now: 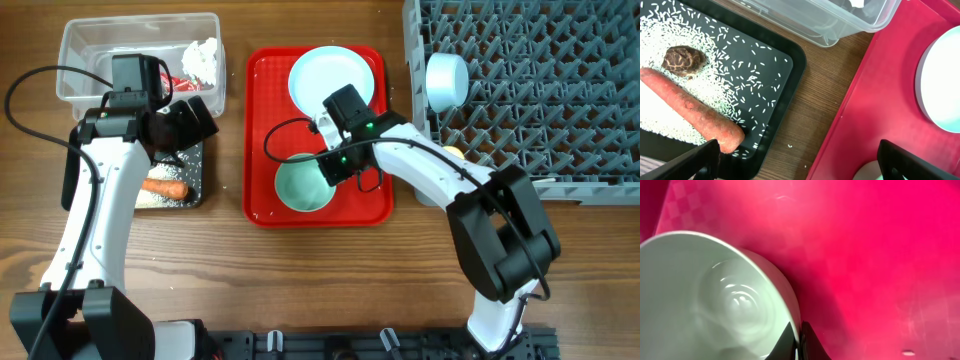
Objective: Sort waste into correct bins and load items into the dishwasher rack
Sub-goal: 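Reach the right gripper to the light-green bowl and grasp its rim, then carry the light-green bowl right and stand it in the rack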
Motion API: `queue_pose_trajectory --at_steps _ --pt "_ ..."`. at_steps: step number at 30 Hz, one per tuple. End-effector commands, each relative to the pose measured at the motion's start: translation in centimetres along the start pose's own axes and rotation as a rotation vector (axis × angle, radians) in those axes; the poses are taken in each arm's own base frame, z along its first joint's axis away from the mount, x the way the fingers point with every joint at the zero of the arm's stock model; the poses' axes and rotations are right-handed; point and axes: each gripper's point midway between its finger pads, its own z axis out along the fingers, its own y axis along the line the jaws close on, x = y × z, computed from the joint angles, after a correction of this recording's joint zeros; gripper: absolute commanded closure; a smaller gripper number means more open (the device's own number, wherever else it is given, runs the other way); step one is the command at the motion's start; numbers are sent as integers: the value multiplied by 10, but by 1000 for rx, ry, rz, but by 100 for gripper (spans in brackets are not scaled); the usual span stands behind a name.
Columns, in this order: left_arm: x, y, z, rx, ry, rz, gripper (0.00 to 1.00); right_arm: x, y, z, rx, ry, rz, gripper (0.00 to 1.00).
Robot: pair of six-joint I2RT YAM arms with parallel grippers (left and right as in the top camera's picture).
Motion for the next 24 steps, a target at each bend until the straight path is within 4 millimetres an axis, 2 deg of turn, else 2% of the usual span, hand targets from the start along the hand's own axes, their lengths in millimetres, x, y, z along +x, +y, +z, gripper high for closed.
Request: queue_pose_trajectory --at_steps 1,4,8,11,14,18,21,24 --pt "-4 -2 -5 15 -13 -15 0 -25 -18 -40 47 -90 56 96" --pt "-4 -2 -5 14 -13 -15 0 -44 -43 -83 178 -177 78 95" --pt "-4 -2 -5 15 -13 -15 0 -67 -82 -165 424 -342 138 96" --pt "-4 -2 -5 14 -13 -15 0 -69 -109 -224 611 -465 202 96" --pt "-4 -2 -5 14 -13 -15 0 -59 -139 -272 814 -531 276 96" --pt "-4 -2 -5 14 -13 -15 0 -34 -181 -312 1104 -523 382 96" --pt "-4 -2 -5 15 -13 -15 0 -17 -208 -328 1259 -484 446 96" --pt "-4 -2 -5 14 -13 -15 0 -7 -235 -333 1339 -463 508 96"
